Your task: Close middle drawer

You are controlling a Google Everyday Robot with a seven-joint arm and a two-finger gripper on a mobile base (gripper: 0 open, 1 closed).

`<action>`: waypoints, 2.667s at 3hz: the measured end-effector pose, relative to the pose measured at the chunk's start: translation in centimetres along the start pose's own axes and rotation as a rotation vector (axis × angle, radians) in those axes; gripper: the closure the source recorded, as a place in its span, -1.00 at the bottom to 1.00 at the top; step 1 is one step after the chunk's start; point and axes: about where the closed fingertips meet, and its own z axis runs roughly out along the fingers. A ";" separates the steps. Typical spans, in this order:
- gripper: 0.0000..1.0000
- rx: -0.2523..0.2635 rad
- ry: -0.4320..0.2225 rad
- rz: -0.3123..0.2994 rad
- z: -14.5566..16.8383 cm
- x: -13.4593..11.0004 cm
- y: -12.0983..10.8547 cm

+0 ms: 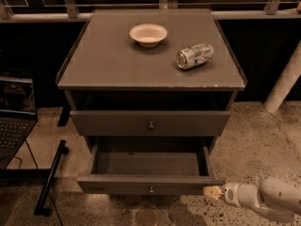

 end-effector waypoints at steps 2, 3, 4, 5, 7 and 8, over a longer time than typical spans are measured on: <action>1.00 0.028 0.014 -0.035 3.0 -1.9 -1.9; 1.00 0.029 0.040 -0.053 5.0 -2.7 -2.3; 1.00 0.033 0.071 -0.086 6.5 -3.4 -2.3; 1.00 0.034 0.097 -0.119 7.7 -4.1 -2.0; 1.00 0.035 0.059 -0.170 8.0 -6.0 -1.5; 1.00 0.038 0.032 -0.246 9.0 -9.0 -0.7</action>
Offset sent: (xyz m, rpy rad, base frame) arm 0.0501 -0.0010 -0.0421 -0.0783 0.0045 0.0188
